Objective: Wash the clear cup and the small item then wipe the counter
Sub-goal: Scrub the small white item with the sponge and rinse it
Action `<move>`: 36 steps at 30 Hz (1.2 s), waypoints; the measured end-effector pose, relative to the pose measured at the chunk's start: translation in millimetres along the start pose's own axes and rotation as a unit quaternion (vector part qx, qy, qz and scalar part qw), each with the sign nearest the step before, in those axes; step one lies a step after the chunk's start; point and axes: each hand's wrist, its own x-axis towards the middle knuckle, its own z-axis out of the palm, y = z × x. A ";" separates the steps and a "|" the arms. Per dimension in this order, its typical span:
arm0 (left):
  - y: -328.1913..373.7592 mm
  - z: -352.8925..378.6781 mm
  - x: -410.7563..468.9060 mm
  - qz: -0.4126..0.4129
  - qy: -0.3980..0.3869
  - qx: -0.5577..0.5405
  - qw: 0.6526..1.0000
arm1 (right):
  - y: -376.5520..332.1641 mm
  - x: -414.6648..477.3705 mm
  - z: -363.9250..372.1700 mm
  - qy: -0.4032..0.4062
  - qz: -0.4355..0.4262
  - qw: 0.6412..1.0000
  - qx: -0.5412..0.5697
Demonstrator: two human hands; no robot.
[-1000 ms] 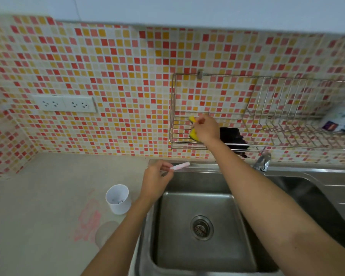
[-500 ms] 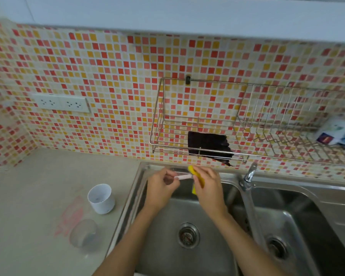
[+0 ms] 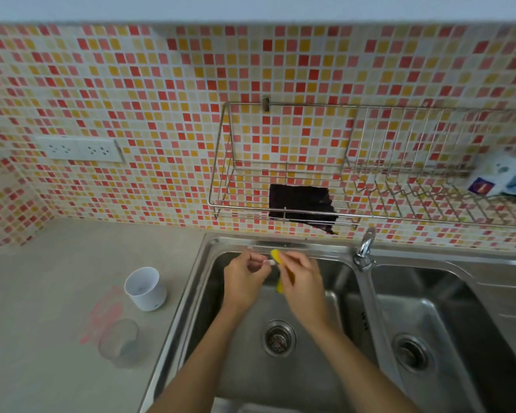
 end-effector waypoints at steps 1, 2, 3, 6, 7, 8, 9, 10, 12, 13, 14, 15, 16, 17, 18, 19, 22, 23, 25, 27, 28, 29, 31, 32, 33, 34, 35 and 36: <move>-0.1 1.1 -0.7 -0.006 0.000 0.002 1.000 | 4.7 0.5 -1.9 0.001 0.030 1.000 0.004; -0.2 1.9 -1.3 -0.012 0.001 0.001 1.000 | 8.1 -0.4 -3.3 0.004 0.054 0.998 0.008; -0.8 2.5 -1.2 -0.016 0.001 -0.003 1.000 | 8.6 -2.7 -3.7 0.008 0.062 0.998 0.010; -3.0 2.8 1.5 -0.015 -0.001 -0.005 1.000 | -2.0 -12.6 -0.3 0.006 0.011 1.000 0.012; -3.6 3.0 2.6 -0.014 -0.003 -0.005 1.000 | -2.0 -12.5 0.2 0.006 0.003 1.000 0.009; -3.8 3.4 3.2 -0.014 -0.006 -0.008 1.000 | 0.9 -10.0 -0.3 0.012 0.012 1.000 0.009; -3.9 4.0 3.3 -0.017 -0.007 -0.010 1.000 | 5.0 -6.8 -1.4 0.022 0.035 0.999 0.012; -3.8 4.7 3.2 -0.021 -0.006 -0.013 1.000 | 8.8 -4.6 -3.0 0.035 0.058 0.998 0.014; -4.2 5.6 2.7 -0.022 -0.008 -0.018 1.000 | 9.6 -6.0 -3.4 0.043 0.065 0.997 0.015; -4.5 5.6 3.1 -0.019 -0.012 -0.021 1.000 | 5.5 -8.2 -2.3 0.038 0.045 0.998 0.014; -5.0 5.0 3.6 -0.015 -0.018 -0.025 0.999 | 1.1 -10.2 -0.4 0.031 0.017 0.999 0.011; -5.7 4.6 4.7 -0.012 -0.026 -0.032 0.999 | -1.3 -10.7 1.4 0.026 -0.008 1.000 0.001; -6.8 4.4 6.0 -0.012 -0.034 -0.039 0.999 | -0.9 -8.6 2.4 0.023 -0.022 0.999 -0.016; -7.8 4.1 7.2 -0.014 -0.041 -0.043 0.998 | 2.0 -4.5 2.7 0.022 -0.024 0.999 -0.036; -8.5 3.6 8.1 -0.018 -0.048 -0.046 0.998 | 5.7 0.4 2.1 0.018 -0.020 0.998 -0.057; -8.8 2.9 8.8 -0.021 -0.055 -0.046 0.997 | 9.7 5.0 0.9 0.012 -0.015 0.997 -0.072; -10.5 -0.1 9.8 -0.031 -0.072 -0.058 0.995 | 19.3 10.9 0.0 -0.022 -0.031 0.993 -0.113; -11.4 -1.1 9.9 -0.035 -0.075 -0.065 0.994 | 21.0 11.9 0.0 -0.032 -0.046 0.990 -0.130; -14.0 -2.3 9.2 -0.043 -0.083 -0.077 0.993 | 25.2 14.0 0.0 -0.040 -0.078 0.984 -0.157; -16.9 -2.3 6.8 -0.038 -0.092 -0.073 0.992 | 29.5 15.8 -1.4 -0.041 -0.101 0.978 -0.177; -17.4 -2.9 5.5 -0.022 -0.095 -0.058 0.994 | 31.0 16.6 -2.7 -0.044 -0.108 0.976 -0.183; -17.8 -3.7 4.9 0.003 -0.098 -0.034 0.995 | 31.8 17.7 -4.3 -0.049 -0.113 0.975 -0.185; -18.5 -5.7 5.5 0.055 -0.117 -0.003 0.992 | 31.2 20.8 -8.6 -0.065 -0.123 0.974 -0.180; -18.2 -6.6 6.5 0.071 -0.123 0.005 0.990 | 30.1 22.6 -11.0 -0.071 -0.130 0.973 -0.178; -18.0 -7.6 8.5 0.077 -0.121 0.010 0.990 | 29.3 25.4 -12.9 -0.071 -0.135 0.972 -0.176; -20.2 -7.8 12.7 0.074 -0.114 0.006 0.991 | 29.6 29.0 -12.5 -0.064 -0.130 0.974 -0.172; -21.9 -7.4 15.8 0.063 -0.100 -0.003 0.993 | 30.7 31.3 -11.7 -0.051 -0.111 0.979 -0.160; -22.3 -6.2 16.6 0.050 -0.085 -0.017 0.995 | 31.2 30.6 -12.2 -0.034 -0.077 0.986 -0.144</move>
